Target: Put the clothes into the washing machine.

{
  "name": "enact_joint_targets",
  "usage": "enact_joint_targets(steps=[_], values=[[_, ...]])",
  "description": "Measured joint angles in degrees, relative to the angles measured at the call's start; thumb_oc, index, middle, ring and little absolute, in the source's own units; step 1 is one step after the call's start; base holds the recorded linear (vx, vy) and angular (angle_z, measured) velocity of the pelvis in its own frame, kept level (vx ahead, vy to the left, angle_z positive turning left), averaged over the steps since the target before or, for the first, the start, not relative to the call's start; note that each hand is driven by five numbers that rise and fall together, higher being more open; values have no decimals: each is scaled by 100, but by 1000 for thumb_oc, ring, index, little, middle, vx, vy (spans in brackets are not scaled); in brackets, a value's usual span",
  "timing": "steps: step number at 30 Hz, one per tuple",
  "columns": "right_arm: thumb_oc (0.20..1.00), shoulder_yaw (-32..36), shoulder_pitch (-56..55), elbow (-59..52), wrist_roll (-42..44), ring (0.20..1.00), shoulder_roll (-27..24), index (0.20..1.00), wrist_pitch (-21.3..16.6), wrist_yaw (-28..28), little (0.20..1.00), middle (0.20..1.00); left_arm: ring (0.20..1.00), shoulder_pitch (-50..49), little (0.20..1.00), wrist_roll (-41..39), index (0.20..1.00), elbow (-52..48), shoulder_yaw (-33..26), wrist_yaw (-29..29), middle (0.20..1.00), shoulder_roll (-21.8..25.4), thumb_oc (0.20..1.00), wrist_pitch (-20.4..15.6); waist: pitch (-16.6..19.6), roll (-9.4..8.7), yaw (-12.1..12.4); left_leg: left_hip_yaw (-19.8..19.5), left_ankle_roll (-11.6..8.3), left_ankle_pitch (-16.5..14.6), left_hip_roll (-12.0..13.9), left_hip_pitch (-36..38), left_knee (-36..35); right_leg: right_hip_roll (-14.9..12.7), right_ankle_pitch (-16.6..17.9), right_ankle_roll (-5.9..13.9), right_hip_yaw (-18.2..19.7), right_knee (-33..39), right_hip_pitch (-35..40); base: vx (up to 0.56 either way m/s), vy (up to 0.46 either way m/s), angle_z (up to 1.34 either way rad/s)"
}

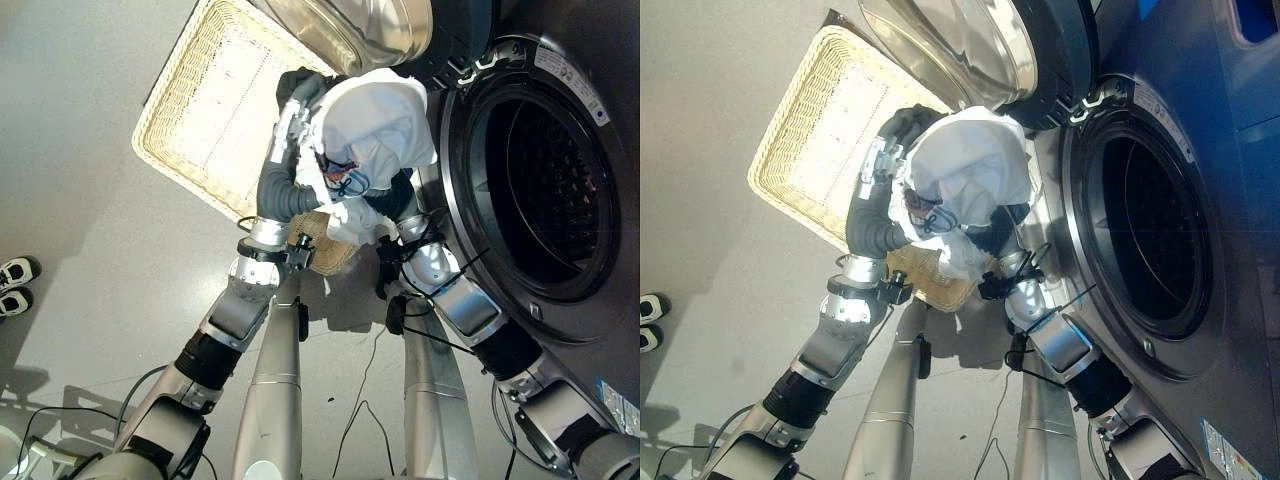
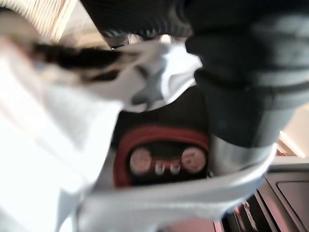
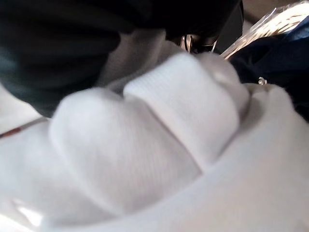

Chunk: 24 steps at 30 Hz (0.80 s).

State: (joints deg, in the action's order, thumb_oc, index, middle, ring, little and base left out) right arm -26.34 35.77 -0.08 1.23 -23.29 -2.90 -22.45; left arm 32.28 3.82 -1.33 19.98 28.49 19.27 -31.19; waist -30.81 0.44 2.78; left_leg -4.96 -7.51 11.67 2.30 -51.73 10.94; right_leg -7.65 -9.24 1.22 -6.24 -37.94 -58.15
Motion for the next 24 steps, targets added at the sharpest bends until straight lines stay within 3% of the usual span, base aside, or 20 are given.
enact_joint_targets(steps=[4, 5, 7, 11, 18, 24], values=[[200, 80, -4, 3, 190, 200, -1, 200, -18, -112, 200, 200, 1000, 2, 1000, 1070, 1000, -2, -150, 1122, 1000, 131, 1000, 261, 0, 0, 11, -5, -1, 0, 1, 0, 13, -1, -2, -1, -5, -12, 1, 0, 0, 0], [200, 113, -9, 17, 315, 200, -3, 200, -37, -162, 200, 200, 1000, 9, 1000, 1316, 1000, -4, -149, 1318, 1000, 212, 1000, 466, 0, 0, 18, -6, -2, -1, 1, 0, 19, -3, -2, -2, -6, -15, 2, 0, 0, 0], [200, 179, -37, 26, 548, 200, -5, 200, -66, -205, 200, 200, 1000, 25, 1000, 1545, 1000, -3, -154, 1530, 1000, 392, 1000, 771, 0, 0, 33, -6, -4, -2, 0, 0, 25, -4, -2, -2, -6, -22, 2, 0, 0, 0], [200, 431, -249, 58, 1137, 200, -14, 200, -237, -332, 200, 200, 1000, -6, 1000, 1552, 1000, 5, -172, 1622, 1000, 558, 1000, 1004, 0, 1, 126, -6, -6, -4, -3, 0, 35, -14, -2, -2, -11, -27, 8, 0, 0, 0], [200, 818, -518, 490, 2572, 200, 96, 200, -935, -51, 200, 200, 1000, -110, 1000, 1089, 1000, 552, -239, 1865, 1000, 583, 1000, 831, 0, 1, 101, -6, -3, -5, -18, 0, 55, -31, -3, 0, -12, -31, 18, 0, 0, 0], [200, 1018, -505, 1137, 3748, 200, 185, 200, -1264, 396, 200, 200, 1000, 27, 1000, 787, 1000, 1492, -286, 2271, 1000, 558, 1000, 631, 0, 1, 72, -5, -4, -5, -17, -2, 55, -30, -1, 0, -12, -27, 17, 0, 0, 0]])
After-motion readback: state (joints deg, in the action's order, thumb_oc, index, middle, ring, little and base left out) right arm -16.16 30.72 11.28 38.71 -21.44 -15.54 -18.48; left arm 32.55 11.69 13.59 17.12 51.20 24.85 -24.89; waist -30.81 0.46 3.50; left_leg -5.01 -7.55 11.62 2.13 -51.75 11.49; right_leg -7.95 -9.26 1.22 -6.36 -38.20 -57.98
